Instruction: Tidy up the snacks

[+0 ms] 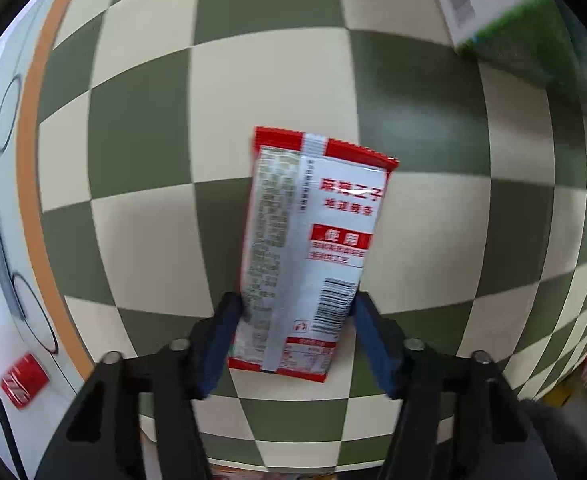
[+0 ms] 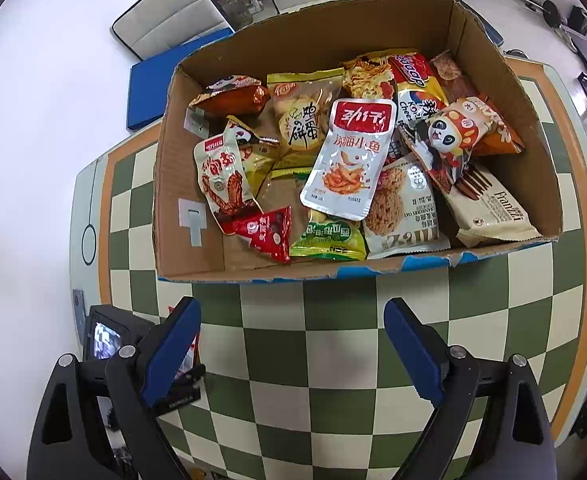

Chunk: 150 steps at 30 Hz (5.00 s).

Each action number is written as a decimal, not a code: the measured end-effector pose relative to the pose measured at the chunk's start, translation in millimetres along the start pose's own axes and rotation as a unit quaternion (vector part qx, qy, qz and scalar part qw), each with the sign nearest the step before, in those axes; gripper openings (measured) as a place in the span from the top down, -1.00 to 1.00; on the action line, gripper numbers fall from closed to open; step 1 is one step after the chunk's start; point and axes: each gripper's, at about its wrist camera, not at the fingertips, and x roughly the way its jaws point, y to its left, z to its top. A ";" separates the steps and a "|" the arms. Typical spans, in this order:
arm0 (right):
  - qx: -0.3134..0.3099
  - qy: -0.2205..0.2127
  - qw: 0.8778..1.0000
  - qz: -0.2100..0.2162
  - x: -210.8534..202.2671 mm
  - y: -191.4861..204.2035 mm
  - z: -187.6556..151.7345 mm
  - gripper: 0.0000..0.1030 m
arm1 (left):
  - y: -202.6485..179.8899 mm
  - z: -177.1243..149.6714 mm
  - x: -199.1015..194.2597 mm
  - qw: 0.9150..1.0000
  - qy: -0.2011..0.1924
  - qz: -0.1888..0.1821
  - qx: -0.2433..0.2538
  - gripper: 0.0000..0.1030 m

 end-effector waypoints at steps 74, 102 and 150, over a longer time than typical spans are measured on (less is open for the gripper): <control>0.006 0.009 0.998 -0.063 4.0 -107.7 94.4 -0.84 | -183.4 180.0 -148.2 0.989 -0.128 -0.069 -0.014 -0.31; -0.017 -0.059 0.997 -0.055 -62.3 -95.0 61.9 -0.86 | -188.9 90.8 -229.2 0.960 -0.278 -0.020 -0.036 -0.86; -0.079 -0.249 0.964 -0.054 -294.8 -44.9 -154.3 -0.95 | -201.1 -145.3 -341.9 0.912 -0.409 -0.021 -0.029 -0.96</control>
